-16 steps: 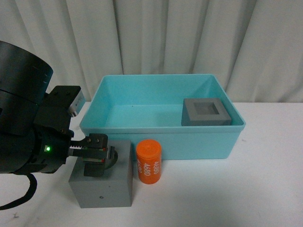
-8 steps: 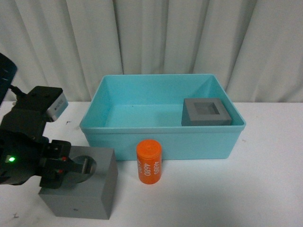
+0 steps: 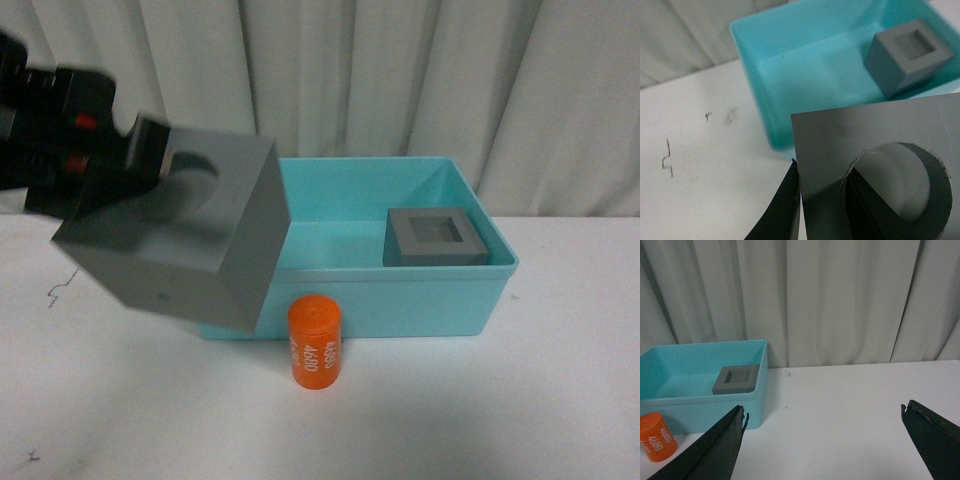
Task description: Place gray and orange parts in blue box
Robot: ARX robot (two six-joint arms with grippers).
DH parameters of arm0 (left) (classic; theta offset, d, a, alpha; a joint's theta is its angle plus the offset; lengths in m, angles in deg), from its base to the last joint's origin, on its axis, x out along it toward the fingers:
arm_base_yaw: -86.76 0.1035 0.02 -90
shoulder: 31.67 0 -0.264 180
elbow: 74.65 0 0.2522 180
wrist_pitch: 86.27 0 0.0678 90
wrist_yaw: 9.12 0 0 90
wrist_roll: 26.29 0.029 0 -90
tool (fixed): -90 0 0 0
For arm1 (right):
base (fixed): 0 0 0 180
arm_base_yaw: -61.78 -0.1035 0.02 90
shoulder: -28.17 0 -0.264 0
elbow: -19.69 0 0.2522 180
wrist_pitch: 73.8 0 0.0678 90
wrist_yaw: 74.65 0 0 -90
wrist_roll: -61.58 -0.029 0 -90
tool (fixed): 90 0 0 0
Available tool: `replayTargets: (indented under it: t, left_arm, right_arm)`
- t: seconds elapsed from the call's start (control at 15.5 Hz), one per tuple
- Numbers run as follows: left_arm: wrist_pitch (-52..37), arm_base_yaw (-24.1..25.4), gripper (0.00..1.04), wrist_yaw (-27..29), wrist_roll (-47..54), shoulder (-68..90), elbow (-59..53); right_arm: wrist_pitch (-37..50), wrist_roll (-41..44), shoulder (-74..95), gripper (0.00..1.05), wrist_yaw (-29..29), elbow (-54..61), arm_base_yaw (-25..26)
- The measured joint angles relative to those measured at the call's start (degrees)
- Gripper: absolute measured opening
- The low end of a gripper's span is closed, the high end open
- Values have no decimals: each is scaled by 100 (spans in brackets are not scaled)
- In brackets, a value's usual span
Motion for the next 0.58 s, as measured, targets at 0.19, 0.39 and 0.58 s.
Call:
replayTargets:
  t: [0.19, 0.39, 0.58]
  left_arm:
    - [7, -592, 21, 299, -264, 990, 1134]
    - [125, -782, 21, 586, -457, 2546, 2564]
    - [358, -546, 21, 866, -702, 3504, 3547]
  right_arm:
    - [0, 0, 0, 98, 0, 0, 0]
    - [0, -2, 0, 98, 0, 0, 0]
    - [0, 0, 0, 98, 0, 0, 0]
